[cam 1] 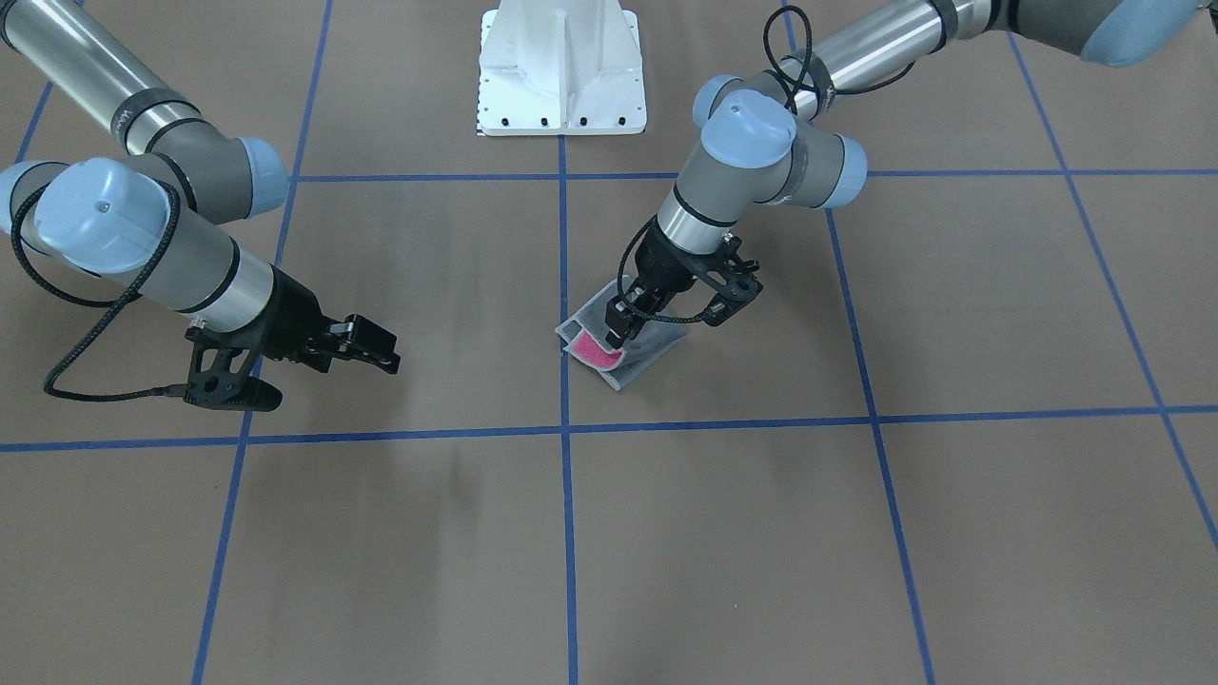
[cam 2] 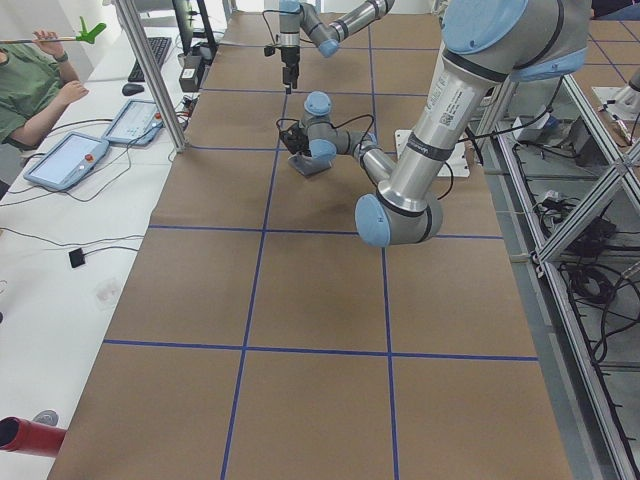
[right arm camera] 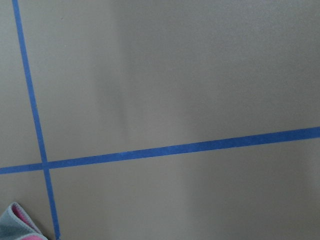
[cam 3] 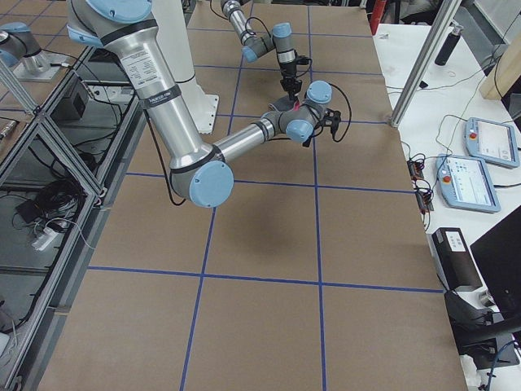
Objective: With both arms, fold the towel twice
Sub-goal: 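Lay the folded end down, open the left gripper and raise it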
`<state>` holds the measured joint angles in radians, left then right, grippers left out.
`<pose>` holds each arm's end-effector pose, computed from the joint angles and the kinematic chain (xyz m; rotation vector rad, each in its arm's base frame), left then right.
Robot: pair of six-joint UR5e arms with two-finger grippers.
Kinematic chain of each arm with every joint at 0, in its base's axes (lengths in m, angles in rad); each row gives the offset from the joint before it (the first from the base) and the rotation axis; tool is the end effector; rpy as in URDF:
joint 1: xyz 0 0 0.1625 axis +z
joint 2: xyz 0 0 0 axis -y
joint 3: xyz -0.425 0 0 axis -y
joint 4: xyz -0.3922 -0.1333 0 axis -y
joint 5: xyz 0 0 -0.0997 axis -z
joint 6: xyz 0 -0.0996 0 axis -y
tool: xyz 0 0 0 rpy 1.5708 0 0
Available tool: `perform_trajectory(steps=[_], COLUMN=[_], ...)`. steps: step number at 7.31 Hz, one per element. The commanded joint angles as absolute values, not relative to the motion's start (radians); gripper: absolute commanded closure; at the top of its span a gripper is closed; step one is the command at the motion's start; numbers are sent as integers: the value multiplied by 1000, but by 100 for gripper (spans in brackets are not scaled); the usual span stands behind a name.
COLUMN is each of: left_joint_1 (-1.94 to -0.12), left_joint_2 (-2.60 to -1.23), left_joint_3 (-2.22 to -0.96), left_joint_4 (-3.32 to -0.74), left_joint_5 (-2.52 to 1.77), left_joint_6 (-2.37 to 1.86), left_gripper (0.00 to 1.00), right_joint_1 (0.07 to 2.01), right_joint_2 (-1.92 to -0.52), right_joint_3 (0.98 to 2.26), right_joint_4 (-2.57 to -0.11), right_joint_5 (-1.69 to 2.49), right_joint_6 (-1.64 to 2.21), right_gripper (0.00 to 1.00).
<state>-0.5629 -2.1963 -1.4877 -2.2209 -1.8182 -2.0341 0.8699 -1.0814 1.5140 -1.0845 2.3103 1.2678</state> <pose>0.5434 -0.4717 0.2476 -0.1623 1.2277 -0.7491 -0.3846 -0.5584 0.3386 -0.0864 -1.1041 0.1684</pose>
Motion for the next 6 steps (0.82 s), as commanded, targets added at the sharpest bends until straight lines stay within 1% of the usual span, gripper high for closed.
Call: perform_trajectory(steps=[1, 3, 5, 6], left_joint_1=[-575, -578, -571, -572], left_joint_2=[-2209, -2204, -2213, -2247], left_joint_3=[-1483, -1482, -1421, -1386], left_joint_4=[-2235, -2233, -2235, -2235], left_joint_5=[-1818, -1821, -1821, -1819], left_joint_6=[-2042, -2034, -2039, -2039], left_gripper=[0, 0, 0, 0], right_joint_1=[870, 870, 871, 871], right_joint_2=[-1081, -1080, -1080, -1077], right_joint_3=[1499, 1496, 1496, 1496], right_joint_4=[-1083, -1083, -1083, -1083], right_joint_5=[2310, 2310, 2310, 2310], right_joint_6=[1255, 1255, 1253, 1253], right_gripper=[0, 0, 0, 0])
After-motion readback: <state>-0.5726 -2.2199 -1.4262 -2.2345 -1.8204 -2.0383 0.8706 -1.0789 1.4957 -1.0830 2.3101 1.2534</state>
